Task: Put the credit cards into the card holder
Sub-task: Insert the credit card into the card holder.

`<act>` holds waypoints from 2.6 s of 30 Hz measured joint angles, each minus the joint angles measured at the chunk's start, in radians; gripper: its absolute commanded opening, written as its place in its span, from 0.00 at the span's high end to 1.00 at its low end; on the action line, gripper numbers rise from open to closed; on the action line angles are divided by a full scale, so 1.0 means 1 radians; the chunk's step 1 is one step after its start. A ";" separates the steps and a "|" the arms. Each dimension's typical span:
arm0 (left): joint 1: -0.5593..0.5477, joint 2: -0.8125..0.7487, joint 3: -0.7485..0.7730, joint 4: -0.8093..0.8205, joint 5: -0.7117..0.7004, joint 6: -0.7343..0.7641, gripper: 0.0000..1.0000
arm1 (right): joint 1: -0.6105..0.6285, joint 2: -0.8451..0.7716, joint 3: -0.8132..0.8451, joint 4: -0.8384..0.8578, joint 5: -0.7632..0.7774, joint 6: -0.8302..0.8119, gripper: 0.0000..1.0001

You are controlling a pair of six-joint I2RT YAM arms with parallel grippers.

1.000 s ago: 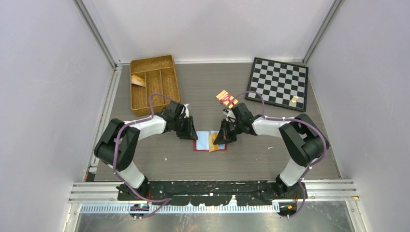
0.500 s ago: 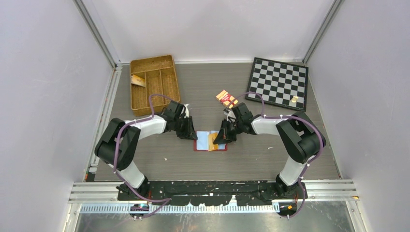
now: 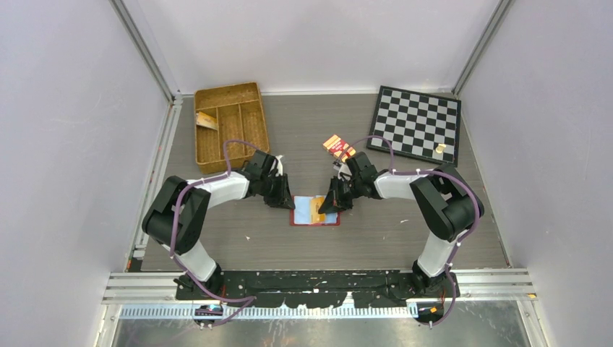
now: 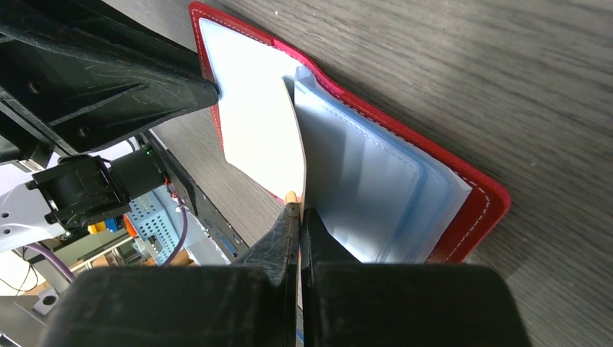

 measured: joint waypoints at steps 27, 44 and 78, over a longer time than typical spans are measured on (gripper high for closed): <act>0.000 0.009 0.014 -0.015 0.005 0.011 0.79 | -0.008 0.029 0.009 0.040 -0.019 -0.005 0.99; 0.000 0.009 0.014 -0.015 0.005 0.011 0.81 | -0.011 0.042 0.005 0.058 -0.032 0.024 0.94; -0.002 -0.013 -0.010 0.015 0.012 0.010 0.72 | 0.053 -0.083 0.080 -0.231 0.229 -0.035 0.43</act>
